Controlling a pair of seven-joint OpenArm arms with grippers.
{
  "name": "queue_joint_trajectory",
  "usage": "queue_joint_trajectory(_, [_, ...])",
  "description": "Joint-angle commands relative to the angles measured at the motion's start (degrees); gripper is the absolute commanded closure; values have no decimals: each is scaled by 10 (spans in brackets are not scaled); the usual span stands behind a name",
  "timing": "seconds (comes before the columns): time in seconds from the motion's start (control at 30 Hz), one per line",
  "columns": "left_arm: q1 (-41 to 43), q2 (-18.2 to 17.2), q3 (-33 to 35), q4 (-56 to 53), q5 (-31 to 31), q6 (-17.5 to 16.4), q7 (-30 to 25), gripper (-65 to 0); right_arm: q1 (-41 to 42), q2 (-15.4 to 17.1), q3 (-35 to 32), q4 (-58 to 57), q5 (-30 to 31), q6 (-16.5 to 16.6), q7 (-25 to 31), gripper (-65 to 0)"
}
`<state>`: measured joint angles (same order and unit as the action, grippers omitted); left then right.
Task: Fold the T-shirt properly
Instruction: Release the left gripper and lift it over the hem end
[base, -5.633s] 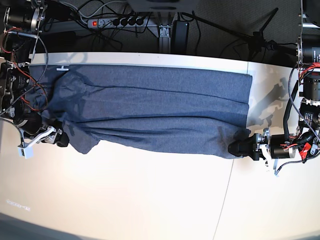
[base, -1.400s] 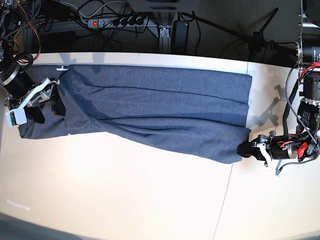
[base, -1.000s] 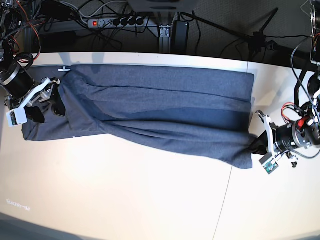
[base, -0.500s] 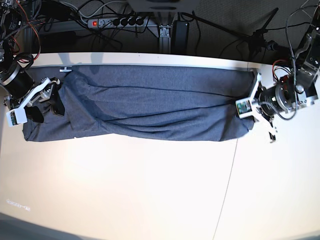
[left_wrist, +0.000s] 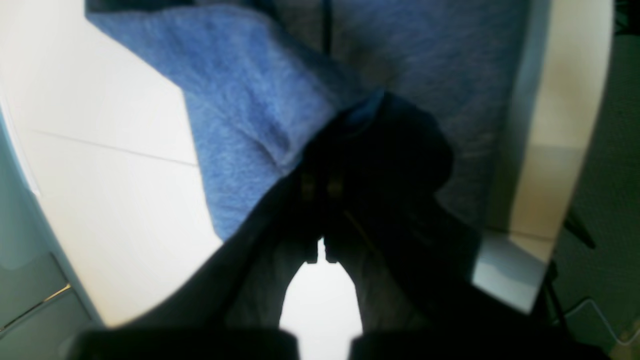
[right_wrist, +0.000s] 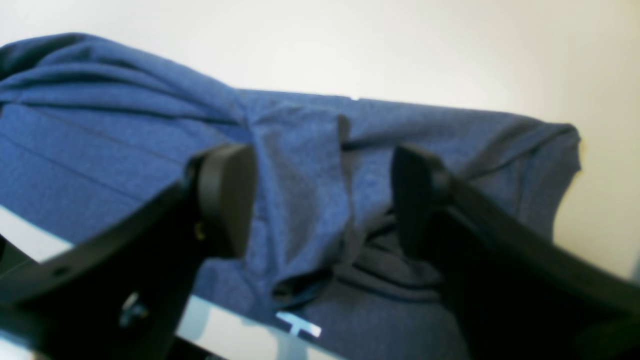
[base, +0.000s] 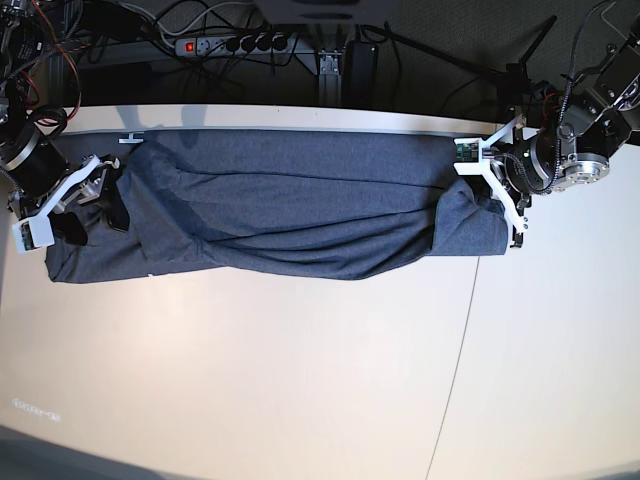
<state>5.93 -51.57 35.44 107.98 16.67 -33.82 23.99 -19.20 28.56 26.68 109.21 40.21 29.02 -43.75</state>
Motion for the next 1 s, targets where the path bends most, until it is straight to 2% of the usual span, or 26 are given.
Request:
queue_joint_trajectory(0.0, [-7, -10, -5, 8, -1, 19, 4, 0, 3, 11, 7, 8, 5, 12, 15, -422])
queue_joint_trajectory(0.1, [-7, -10, -5, 8, -24, 58, 42, -19, 3, 11, 7, 8, 2, 12, 15, -422])
queue_joint_trajectory(0.2, [-7, -10, -5, 8, -26, 79, 78, -256, 3, 11, 7, 8, 1, 12, 15, -422])
queue_joint_trajectory(0.23, [-7, -10, -5, 8, -35, 86, 91, -323, 3, 11, 7, 8, 1, 12, 15, -422])
queue_joint_trajectory(0.27, [-7, -10, -5, 8, -49, 92, 106, -361, 3, 11, 7, 8, 1, 12, 15, -422])
queue_joint_trajectory(0.37, [-7, -10, -5, 8, -94, 96, 158, -365, 3, 11, 7, 8, 1, 12, 15, -422])
queue_joint_trajectory(0.47, [-7, -10, -5, 8, -123, 129, 186, -365, 3, 11, 7, 8, 1, 12, 16, -422])
queue_joint_trajectory(0.57, [-6, -10, -5, 12, -130, 144, 187, -365, 3, 11, 7, 8, 1, 12, 17, -422])
queue_joint_trajectory(0.73, [-7, -10, -5, 48, -134, 148, 189, -365, 3, 11, 7, 8, 1, 12, 19, -422])
queue_joint_trajectory(0.87, [-7, -10, -23, 59, -110, 180, 174, -365, 3, 11, 7, 8, -8, 12, 19, -422])
queue_joint_trajectory(0.97, [-7, -10, -65, 52, -118, 202, 154, -365, 3, 11, 7, 8, -12, 12, 19, -422])
